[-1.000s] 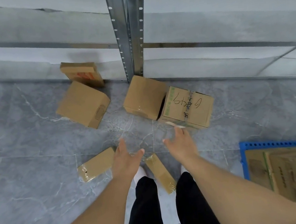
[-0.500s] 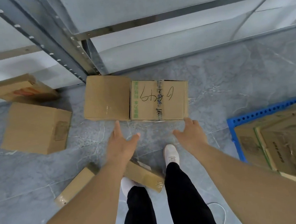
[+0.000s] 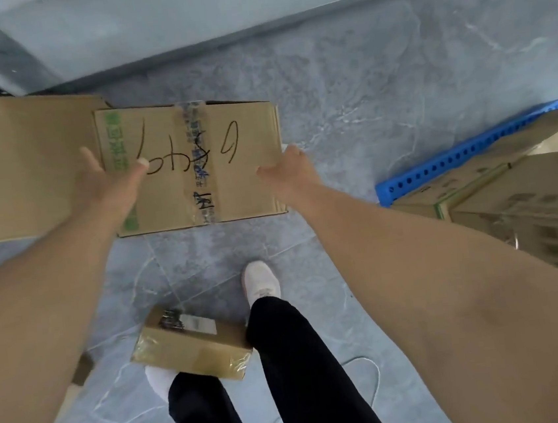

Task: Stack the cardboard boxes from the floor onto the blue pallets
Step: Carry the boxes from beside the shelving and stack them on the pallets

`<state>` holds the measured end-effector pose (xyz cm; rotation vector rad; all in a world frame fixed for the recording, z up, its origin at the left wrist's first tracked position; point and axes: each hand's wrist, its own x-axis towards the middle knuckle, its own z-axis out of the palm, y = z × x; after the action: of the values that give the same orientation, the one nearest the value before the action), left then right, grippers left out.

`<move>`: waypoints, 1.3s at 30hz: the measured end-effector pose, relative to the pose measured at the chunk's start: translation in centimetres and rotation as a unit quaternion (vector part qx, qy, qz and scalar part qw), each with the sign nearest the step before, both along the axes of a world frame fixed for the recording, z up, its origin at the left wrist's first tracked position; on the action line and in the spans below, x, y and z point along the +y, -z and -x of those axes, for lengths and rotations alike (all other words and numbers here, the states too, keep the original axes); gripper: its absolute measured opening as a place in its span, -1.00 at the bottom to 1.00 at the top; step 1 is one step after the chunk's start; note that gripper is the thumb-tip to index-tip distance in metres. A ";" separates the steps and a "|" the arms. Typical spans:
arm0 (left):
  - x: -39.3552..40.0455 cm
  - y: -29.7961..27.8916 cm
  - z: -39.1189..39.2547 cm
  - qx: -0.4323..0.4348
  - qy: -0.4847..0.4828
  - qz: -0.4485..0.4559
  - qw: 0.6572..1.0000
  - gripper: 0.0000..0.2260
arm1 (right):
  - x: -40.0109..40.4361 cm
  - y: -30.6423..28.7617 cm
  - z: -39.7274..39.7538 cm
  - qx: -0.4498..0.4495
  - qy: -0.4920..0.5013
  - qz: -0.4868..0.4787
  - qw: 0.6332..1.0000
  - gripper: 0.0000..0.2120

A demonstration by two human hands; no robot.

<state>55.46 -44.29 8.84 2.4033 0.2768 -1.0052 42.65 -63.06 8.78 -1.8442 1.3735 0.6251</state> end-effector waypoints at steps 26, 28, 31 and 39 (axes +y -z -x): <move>8.2 -4.9 9.8 0.145 -0.152 0.044 0.977 -0.74 | 5.9 -5.8 11.9 0.045 0.251 -0.115 0.960 -0.63; 9.4 -7.4 11.2 0.141 -0.140 0.057 0.978 -0.82 | 7.0 -8.1 13.8 0.032 0.263 -0.123 0.957 -0.72; 11.0 -11.4 12.6 0.128 -0.084 0.063 0.986 -0.72 | 9.1 -11.9 16.4 -0.003 0.271 -0.097 0.958 -0.79; 14.0 -23.3 16.0 0.135 0.003 0.128 0.983 -0.55 | 16.4 -25.5 24.4 -0.095 0.363 -0.033 0.926 -0.81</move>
<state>39.48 -30.32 32.10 2.0395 0.2203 -1.2894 18.22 -46.67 34.30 -1.1643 1.7214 0.0984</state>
